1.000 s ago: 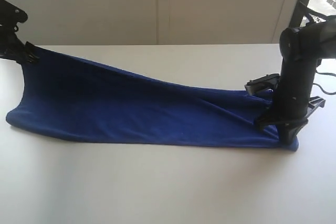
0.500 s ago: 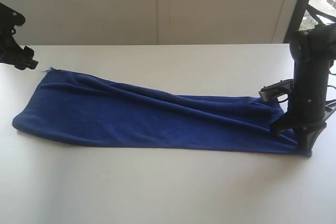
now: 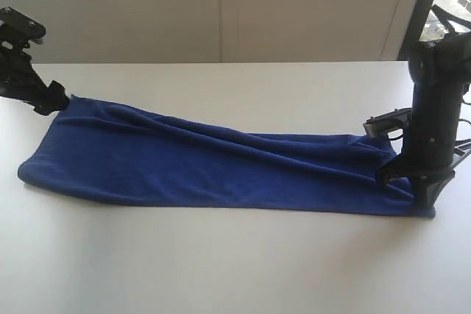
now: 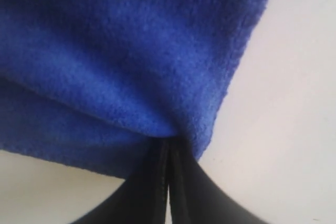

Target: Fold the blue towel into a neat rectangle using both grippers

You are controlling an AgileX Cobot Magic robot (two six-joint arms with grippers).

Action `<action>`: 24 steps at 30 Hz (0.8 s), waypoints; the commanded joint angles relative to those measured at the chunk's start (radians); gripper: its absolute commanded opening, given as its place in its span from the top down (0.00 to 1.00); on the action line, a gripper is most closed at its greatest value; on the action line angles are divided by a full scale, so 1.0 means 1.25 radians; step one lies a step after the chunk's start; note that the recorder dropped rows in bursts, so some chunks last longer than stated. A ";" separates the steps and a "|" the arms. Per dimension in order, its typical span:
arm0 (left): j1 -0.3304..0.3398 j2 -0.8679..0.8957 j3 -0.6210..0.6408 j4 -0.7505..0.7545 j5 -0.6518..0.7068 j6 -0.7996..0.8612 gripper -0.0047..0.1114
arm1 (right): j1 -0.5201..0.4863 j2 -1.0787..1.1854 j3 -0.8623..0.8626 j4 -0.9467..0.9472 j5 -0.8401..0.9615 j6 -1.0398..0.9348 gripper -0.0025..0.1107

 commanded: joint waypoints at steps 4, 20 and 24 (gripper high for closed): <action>-0.086 -0.009 0.004 -0.133 0.276 -0.001 0.36 | -0.006 0.001 0.004 0.066 -0.069 0.006 0.98; -0.404 0.122 0.002 -0.319 0.212 0.105 0.96 | -0.006 -0.097 0.004 0.015 -0.066 0.085 0.60; -0.404 0.122 0.002 -0.319 0.212 0.105 0.96 | -0.006 -0.126 0.003 0.018 -0.202 0.096 0.60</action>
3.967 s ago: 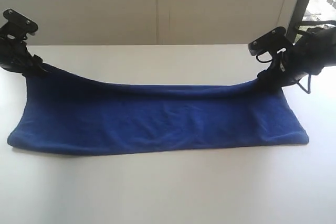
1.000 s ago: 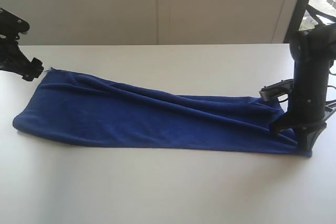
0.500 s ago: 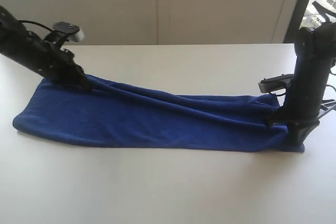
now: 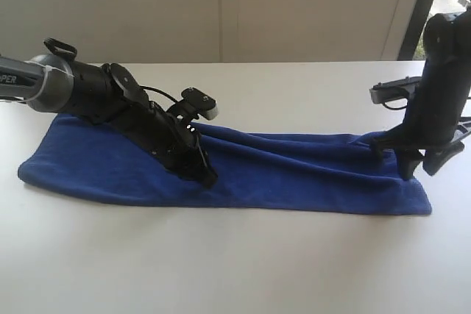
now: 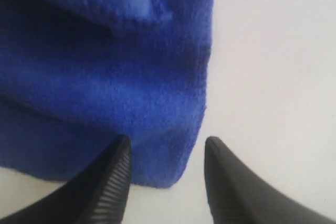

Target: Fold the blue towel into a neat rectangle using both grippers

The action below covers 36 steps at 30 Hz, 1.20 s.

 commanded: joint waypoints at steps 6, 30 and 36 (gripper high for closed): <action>-0.003 -0.002 0.002 -0.014 0.015 0.005 0.96 | -0.001 -0.001 0.001 0.061 -0.193 -0.235 0.60; -0.003 0.047 0.004 -0.008 0.097 0.003 0.96 | -0.001 0.056 0.001 0.140 -0.252 -0.365 0.84; -0.003 0.047 0.004 -0.008 0.099 0.003 0.96 | -0.001 0.045 0.000 0.138 -0.246 -0.386 0.88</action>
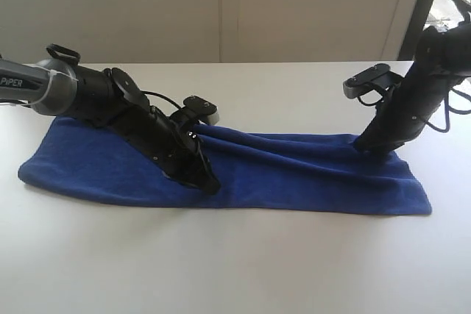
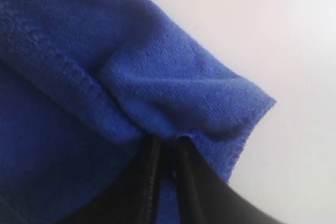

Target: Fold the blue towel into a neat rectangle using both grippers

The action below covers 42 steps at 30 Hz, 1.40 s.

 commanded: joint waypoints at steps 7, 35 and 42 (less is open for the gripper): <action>-0.004 0.021 0.008 0.014 0.071 0.000 0.96 | -0.001 -0.041 0.000 0.026 0.063 -0.339 0.69; -0.004 0.021 0.008 0.037 0.074 0.002 0.96 | -0.001 0.009 0.000 0.006 0.014 -0.378 0.91; -0.004 0.021 0.008 0.038 0.081 0.002 0.96 | -0.001 -0.007 0.000 0.002 -0.044 -0.376 0.98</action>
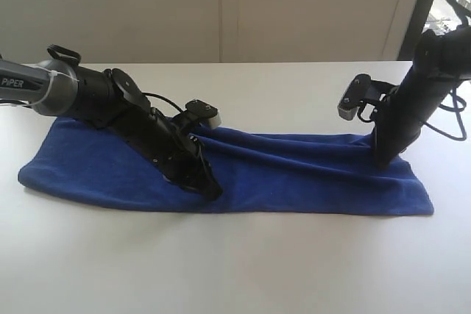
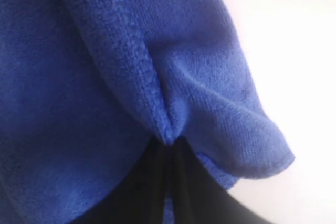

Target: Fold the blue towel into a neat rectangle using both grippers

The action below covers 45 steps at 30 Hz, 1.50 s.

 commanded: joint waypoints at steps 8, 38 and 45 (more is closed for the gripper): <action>-0.004 0.019 0.008 0.038 0.014 0.002 0.96 | -0.001 -0.017 0.000 -0.010 -0.203 0.063 0.98; -0.004 0.019 0.008 0.038 0.045 -0.001 0.96 | -0.001 0.161 -0.101 -0.010 -0.541 0.117 0.98; -0.004 0.019 0.008 0.038 0.052 -0.001 0.96 | -0.003 0.153 -0.103 -0.009 -0.471 0.155 0.98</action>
